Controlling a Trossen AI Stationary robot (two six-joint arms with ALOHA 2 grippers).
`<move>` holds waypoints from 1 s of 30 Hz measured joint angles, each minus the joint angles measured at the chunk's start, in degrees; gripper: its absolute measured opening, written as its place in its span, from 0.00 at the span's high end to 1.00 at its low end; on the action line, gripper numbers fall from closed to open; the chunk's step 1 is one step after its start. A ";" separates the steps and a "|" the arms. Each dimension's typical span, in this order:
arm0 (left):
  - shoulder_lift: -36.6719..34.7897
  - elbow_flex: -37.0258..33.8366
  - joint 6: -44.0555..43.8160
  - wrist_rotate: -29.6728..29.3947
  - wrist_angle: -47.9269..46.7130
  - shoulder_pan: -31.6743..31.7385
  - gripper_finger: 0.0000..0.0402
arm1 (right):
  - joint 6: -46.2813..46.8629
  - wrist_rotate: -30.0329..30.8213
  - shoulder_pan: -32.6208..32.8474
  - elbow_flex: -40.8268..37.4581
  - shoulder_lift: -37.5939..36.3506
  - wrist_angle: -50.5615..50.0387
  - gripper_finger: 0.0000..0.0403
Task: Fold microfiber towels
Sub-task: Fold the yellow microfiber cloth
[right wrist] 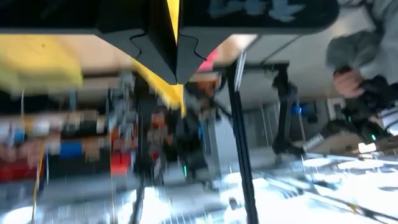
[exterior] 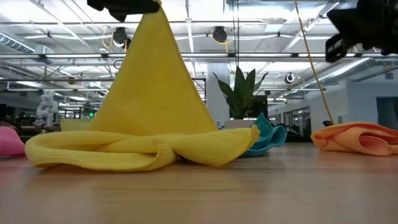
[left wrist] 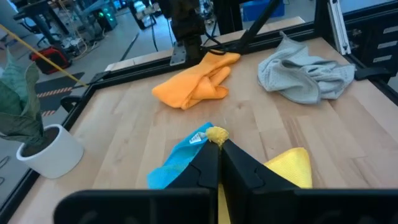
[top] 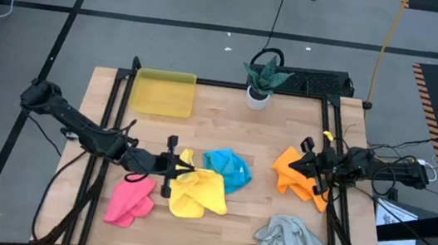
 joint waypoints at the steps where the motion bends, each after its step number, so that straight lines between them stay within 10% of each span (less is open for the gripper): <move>1: 0.00 0.00 -0.07 -0.38 0.32 -0.33 0.99 | -1.53 -0.15 0.00 0.00 0.00 1.66 1.00; 11: 0.00 0.00 -4.48 -6.01 0.75 -2.69 0.98 | 6.44 1.71 3.42 0.00 11.58 11.05 1.00; 22: 0.00 0.02 0.80 -16.77 3.85 -10.36 0.99 | 5.03 9.03 8.60 2.19 55.40 42.95 1.00; 30: 0.00 0.07 2.64 -22.40 2.41 -11.89 0.96 | 13.26 8.48 12.48 19.97 81.95 31.42 0.88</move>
